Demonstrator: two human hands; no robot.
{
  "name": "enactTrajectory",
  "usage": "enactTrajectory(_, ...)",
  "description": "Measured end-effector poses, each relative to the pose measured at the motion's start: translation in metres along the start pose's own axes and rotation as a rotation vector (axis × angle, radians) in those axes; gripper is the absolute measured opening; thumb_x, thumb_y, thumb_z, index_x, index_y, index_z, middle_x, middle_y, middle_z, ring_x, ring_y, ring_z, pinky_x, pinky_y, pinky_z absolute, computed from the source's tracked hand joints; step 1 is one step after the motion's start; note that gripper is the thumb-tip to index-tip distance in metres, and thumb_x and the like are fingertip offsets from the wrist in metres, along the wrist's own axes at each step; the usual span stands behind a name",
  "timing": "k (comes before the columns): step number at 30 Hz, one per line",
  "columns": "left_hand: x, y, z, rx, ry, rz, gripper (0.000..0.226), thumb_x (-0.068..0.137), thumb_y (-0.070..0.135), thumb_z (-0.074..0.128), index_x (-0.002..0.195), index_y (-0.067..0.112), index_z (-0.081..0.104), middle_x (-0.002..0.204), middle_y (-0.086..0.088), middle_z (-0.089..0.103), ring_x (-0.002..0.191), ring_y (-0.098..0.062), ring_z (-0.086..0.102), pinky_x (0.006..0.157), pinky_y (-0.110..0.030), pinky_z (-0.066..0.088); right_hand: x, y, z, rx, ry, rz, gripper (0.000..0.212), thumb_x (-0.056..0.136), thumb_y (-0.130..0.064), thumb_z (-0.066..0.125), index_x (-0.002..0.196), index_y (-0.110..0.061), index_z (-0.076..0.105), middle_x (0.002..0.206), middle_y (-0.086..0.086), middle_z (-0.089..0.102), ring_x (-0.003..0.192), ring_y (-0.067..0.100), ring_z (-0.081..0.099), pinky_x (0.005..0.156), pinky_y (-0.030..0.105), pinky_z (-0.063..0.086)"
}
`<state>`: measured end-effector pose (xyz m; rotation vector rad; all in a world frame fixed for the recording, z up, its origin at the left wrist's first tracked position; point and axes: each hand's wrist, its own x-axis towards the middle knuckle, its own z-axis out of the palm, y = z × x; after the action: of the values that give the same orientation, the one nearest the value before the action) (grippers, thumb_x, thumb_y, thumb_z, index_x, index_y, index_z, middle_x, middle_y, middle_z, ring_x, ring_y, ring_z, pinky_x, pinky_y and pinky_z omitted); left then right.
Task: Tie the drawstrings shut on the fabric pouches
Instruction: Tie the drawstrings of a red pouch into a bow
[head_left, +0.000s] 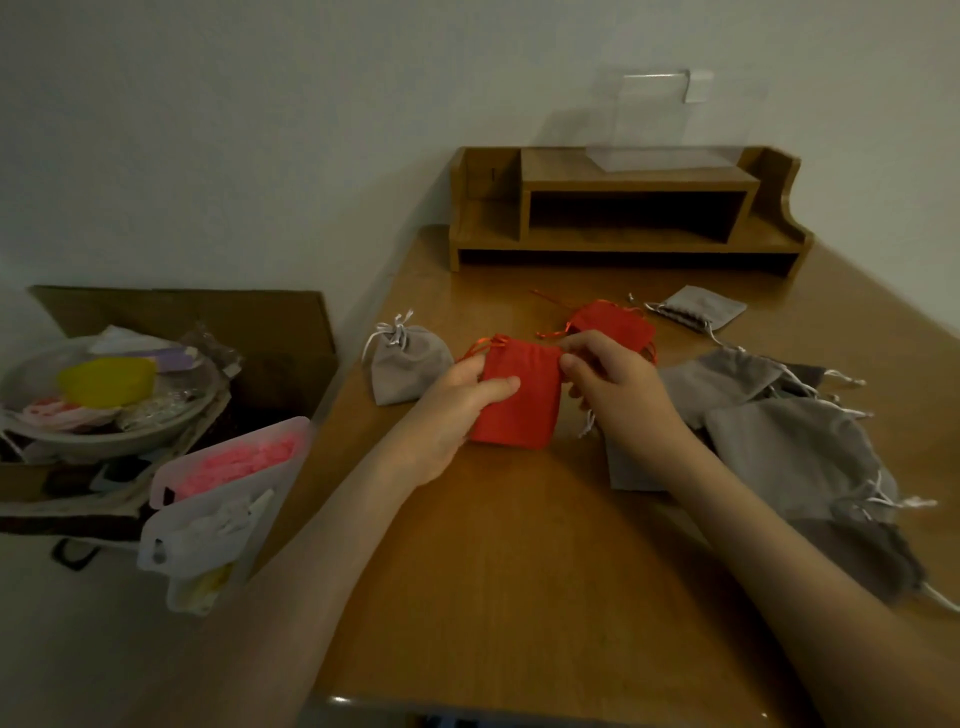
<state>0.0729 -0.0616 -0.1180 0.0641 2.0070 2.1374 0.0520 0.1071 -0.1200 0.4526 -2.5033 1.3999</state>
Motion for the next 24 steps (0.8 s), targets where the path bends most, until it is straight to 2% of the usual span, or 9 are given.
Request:
enactTrajectory(3, 0.004, -0.003, -0.002, 0.0, 0.078, 0.001, 0.025, 0.091, 0.041, 0.056, 0.109, 0.026, 0.064, 0.113, 0.002, 0.07, 0.109, -0.016, 0.064, 0.101, -0.041, 0.046, 0.0, -0.001, -0.002, 0.012, -0.006, 0.01, 0.01, 0.096, -0.009, 0.052, 0.096, -0.011, 0.062, 0.079, -0.002, 0.059, 0.068, 0.006, 0.053, 0.059, 0.013, 0.041)
enactTrajectory(7, 0.009, -0.006, -0.004, 0.063, 0.192, 0.019, 0.038, 0.09, 0.054, 0.053, 0.112, 0.024, 0.063, 0.115, -0.001, 0.068, 0.109, -0.019, 0.063, 0.101, -0.046, 0.046, 0.0, -0.001, -0.001, 0.076, -0.013, 0.049, 0.013, 0.097, -0.01, 0.05, 0.087, -0.014, 0.058, 0.077, -0.006, 0.058, 0.064, 0.003, 0.055, 0.055, 0.013, 0.044)
enactTrajectory(9, 0.01, -0.005, -0.002, 0.046, 0.227, 0.03, 0.038, 0.094, 0.05, 0.048, 0.113, 0.02, 0.059, 0.113, -0.006, 0.067, 0.104, -0.021, 0.065, 0.096, -0.044, 0.051, 0.0, -0.003, -0.002, 0.156, 0.002, 0.091, 0.014, 0.099, -0.014, 0.049, 0.087, -0.015, 0.056, 0.077, -0.005, 0.058, 0.061, 0.002, 0.056, 0.053, 0.015, 0.046)
enactTrajectory(11, 0.009, -0.004, -0.003, 0.018, 0.263, 0.092, 0.032, 0.097, 0.041, 0.045, 0.115, 0.017, 0.056, 0.109, -0.007, 0.067, 0.098, -0.02, 0.066, 0.087, -0.037, 0.055, 0.001, -0.005, -0.004, 0.246, -0.004, 0.145, 0.012, 0.099, -0.015, 0.048, 0.091, -0.013, 0.055, 0.079, -0.002, 0.057, 0.063, 0.006, 0.056, 0.053, 0.016, 0.046)
enactTrajectory(15, 0.007, -0.006, -0.007, 0.193, 0.259, 0.237, 0.015, 0.1, 0.022, 0.046, 0.095, 0.017, 0.059, 0.086, 0.002, 0.064, 0.074, -0.004, 0.063, 0.066, -0.021, 0.052, 0.001, -0.007, -0.006, 0.32, -0.056, 0.122, 0.01, 0.097, -0.012, 0.051, 0.088, -0.013, 0.055, 0.075, -0.003, 0.054, 0.059, -0.002, 0.051, 0.054, 0.011, 0.042)
enactTrajectory(17, 0.008, -0.01, -0.008, 0.329, 0.275, 0.252, 0.021, 0.1, 0.019, 0.044, 0.087, 0.02, 0.06, 0.078, 0.004, 0.064, 0.067, -0.003, 0.061, 0.063, -0.019, 0.05, 0.001, -0.005, -0.007, 0.315, -0.071, 0.104, 0.011, 0.096, -0.01, 0.052, 0.087, -0.013, 0.056, 0.073, -0.003, 0.054, 0.058, -0.003, 0.05, 0.055, 0.012, 0.042)
enactTrajectory(19, 0.01, -0.012, -0.01, 0.428, 0.329, 0.262, 0.025, 0.101, 0.017, 0.042, 0.083, 0.024, 0.058, 0.074, 0.003, 0.062, 0.065, -0.008, 0.059, 0.061, -0.019, 0.049, 0.001, -0.003, -0.008, 0.345, -0.052, 0.112, 0.014, 0.096, -0.008, 0.051, 0.085, -0.012, 0.057, 0.07, -0.002, 0.056, 0.059, 0.005, 0.052, 0.056, 0.018, 0.045)
enactTrajectory(22, 0.013, -0.012, -0.015, 0.499, 0.417, 0.235, 0.029, 0.102, 0.017, 0.038, 0.077, 0.023, 0.052, 0.066, 0.003, 0.058, 0.056, -0.007, 0.052, 0.054, -0.016, 0.043, 0.003, 0.001, -0.008, 0.397, 0.072, 0.158, 0.022, 0.097, -0.005, 0.049, 0.079, -0.015, 0.056, 0.061, -0.005, 0.056, 0.056, 0.008, 0.05, 0.055, 0.022, 0.043)
enactTrajectory(24, 0.014, -0.012, -0.019, 0.537, 0.475, 0.232, 0.032, 0.103, 0.016, 0.037, 0.075, 0.021, 0.051, 0.062, 0.004, 0.056, 0.055, -0.006, 0.048, 0.058, -0.02, 0.04, 0.003, -0.001, -0.009, 0.481, 0.15, 0.207, 0.026, 0.097, -0.003, 0.047, 0.075, -0.015, 0.054, 0.057, -0.007, 0.055, 0.051, 0.004, 0.049, 0.051, 0.018, 0.042)
